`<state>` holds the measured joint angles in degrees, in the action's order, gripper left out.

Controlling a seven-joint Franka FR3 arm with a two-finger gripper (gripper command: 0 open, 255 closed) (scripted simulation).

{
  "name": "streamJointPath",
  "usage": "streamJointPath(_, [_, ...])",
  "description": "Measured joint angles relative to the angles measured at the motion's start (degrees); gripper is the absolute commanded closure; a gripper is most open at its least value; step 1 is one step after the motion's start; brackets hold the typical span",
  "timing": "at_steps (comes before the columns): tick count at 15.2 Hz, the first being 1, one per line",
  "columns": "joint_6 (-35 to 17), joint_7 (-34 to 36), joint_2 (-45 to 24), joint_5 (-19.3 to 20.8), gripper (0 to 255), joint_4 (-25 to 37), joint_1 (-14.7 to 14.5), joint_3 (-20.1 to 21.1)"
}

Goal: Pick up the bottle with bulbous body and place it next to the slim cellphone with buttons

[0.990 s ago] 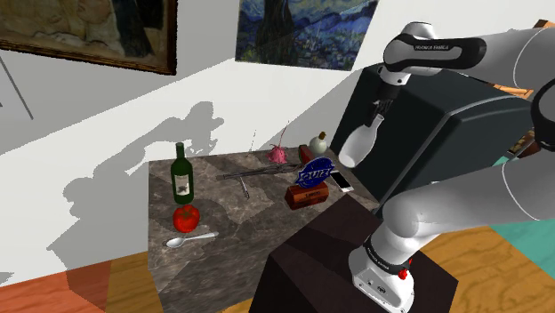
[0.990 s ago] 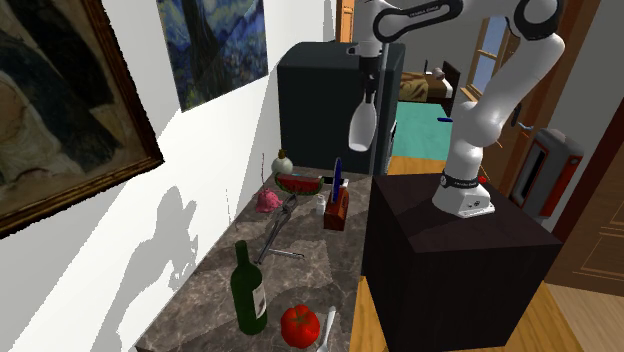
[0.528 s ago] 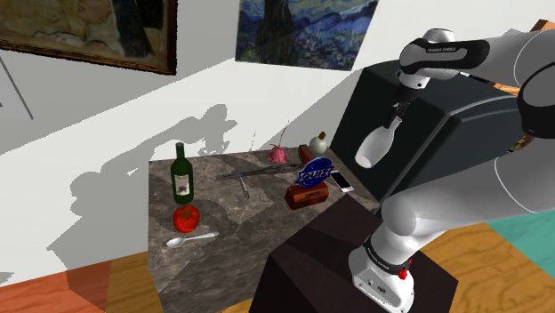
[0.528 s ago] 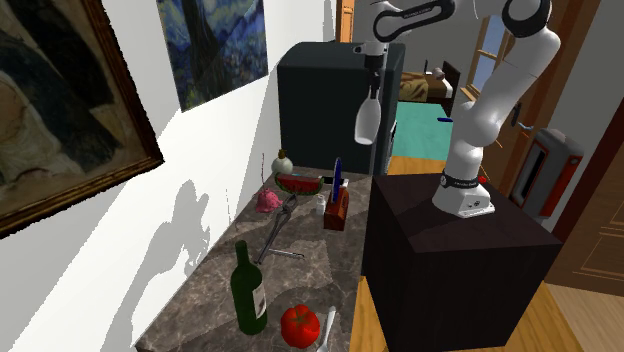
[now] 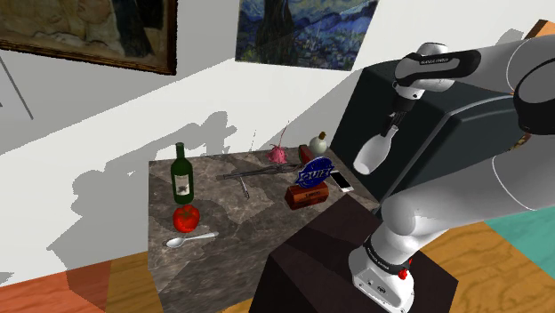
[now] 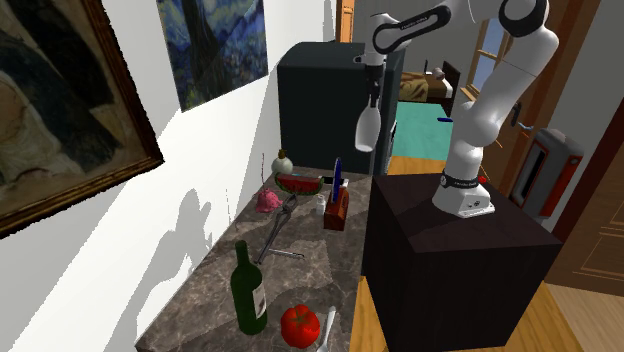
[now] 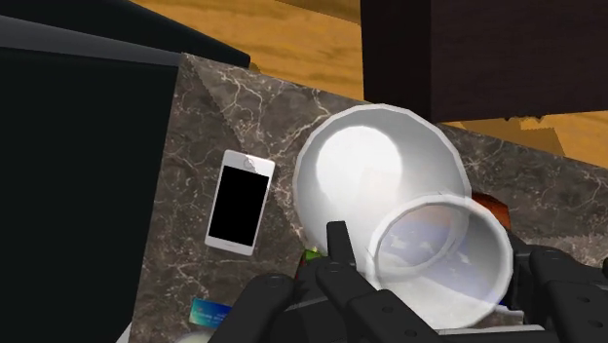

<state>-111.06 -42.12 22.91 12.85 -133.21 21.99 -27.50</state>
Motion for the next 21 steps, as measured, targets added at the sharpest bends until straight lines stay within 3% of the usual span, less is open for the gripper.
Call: streamJointPath(21, [-17.83, -0.88, -7.64, -0.70, 255, -10.51, -0.48, -3.32])
